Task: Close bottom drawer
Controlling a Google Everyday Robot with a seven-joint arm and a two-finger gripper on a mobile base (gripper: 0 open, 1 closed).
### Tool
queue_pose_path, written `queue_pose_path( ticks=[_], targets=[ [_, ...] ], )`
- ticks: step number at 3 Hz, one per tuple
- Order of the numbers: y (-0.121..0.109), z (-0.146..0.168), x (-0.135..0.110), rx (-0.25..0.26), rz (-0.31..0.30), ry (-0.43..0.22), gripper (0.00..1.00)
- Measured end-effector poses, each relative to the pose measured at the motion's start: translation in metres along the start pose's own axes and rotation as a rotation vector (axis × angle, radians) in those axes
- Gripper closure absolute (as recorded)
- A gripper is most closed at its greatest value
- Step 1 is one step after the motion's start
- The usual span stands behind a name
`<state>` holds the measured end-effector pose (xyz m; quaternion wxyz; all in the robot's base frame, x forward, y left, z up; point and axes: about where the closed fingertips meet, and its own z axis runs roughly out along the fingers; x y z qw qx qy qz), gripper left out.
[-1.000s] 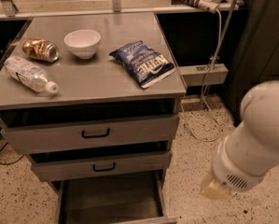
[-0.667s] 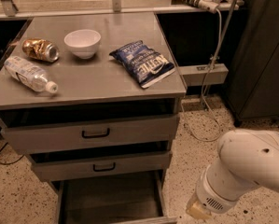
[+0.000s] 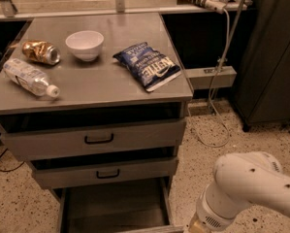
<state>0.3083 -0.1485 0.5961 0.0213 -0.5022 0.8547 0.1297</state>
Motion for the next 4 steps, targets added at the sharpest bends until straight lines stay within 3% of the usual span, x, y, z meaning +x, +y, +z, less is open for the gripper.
queue_pose_path(
  ticks=[2, 4],
  targets=[
    [-0.04, 0.104, -0.006, -0.018, 0.117, -0.025, 1.0],
    [-0.037, 0.124, -0.002, -0.048, 0.125, -0.027, 1.0]
  ],
)
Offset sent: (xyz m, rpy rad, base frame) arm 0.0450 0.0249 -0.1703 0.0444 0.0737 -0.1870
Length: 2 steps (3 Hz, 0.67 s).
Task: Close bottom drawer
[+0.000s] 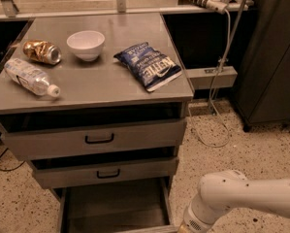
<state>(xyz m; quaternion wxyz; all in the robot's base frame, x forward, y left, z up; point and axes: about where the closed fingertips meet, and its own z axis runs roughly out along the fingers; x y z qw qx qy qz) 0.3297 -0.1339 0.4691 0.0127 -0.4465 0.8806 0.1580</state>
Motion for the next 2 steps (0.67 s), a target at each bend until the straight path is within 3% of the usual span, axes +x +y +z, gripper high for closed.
queue_pose_path(
  ticks=[1, 2],
  targets=[
    [0.002, 0.06, 0.026, -0.037, 0.026, 0.055, 1.0],
    [-0.008, 0.125, 0.029, -0.041, 0.114, 0.045, 1.0]
  ],
)
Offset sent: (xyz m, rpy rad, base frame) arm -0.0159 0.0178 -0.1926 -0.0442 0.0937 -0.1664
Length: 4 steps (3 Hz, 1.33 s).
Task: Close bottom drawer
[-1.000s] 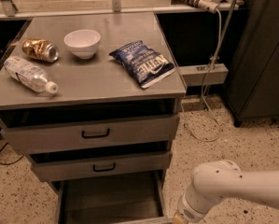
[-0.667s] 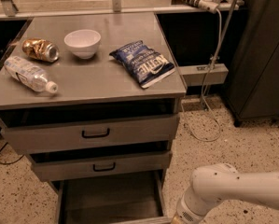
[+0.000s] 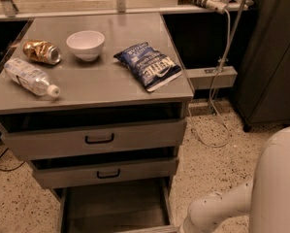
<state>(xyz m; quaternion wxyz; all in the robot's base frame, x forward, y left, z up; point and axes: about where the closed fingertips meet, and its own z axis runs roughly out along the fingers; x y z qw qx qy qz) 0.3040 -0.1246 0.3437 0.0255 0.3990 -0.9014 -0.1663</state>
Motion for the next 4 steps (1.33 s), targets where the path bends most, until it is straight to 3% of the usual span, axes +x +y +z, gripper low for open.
queue_pose_path(
  ticks=[1, 2, 3, 4],
  targets=[
    [0.0, 0.0, 0.0, 0.0, -0.001, 0.001, 1.0],
    [-0.015, 0.026, 0.003, 0.004, 0.06, -0.015, 1.0],
    [-0.047, 0.08, 0.004, -0.006, 0.19, -0.067, 1.0],
    [-0.047, 0.08, 0.004, -0.006, 0.19, -0.067, 1.0]
  ],
)
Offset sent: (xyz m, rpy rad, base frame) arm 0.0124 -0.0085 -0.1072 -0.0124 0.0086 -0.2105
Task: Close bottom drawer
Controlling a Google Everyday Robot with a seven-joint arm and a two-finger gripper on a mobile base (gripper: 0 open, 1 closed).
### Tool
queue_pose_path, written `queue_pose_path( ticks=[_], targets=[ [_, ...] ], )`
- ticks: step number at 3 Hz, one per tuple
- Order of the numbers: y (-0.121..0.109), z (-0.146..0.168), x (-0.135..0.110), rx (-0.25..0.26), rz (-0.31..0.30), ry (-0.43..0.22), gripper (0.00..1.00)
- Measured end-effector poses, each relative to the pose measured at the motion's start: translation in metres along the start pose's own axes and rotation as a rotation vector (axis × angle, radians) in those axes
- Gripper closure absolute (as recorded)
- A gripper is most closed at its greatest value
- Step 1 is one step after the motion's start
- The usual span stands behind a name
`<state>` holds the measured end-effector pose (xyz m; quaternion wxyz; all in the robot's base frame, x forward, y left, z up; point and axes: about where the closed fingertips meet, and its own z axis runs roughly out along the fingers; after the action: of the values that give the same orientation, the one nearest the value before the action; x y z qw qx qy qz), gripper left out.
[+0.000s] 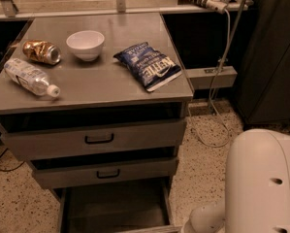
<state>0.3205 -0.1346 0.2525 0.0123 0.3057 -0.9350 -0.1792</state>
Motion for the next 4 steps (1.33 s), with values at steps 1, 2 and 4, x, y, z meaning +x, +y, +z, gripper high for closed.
queue_pose_path(
  ticks=[1, 2, 4],
  targets=[
    [-0.014, 0.029, -0.003, 0.014, 0.038, 0.002, 1.0],
    [-0.032, 0.058, -0.018, 0.026, 0.068, -0.026, 1.0],
    [-0.062, 0.078, -0.048, 0.055, 0.091, -0.082, 1.0]
  ],
)
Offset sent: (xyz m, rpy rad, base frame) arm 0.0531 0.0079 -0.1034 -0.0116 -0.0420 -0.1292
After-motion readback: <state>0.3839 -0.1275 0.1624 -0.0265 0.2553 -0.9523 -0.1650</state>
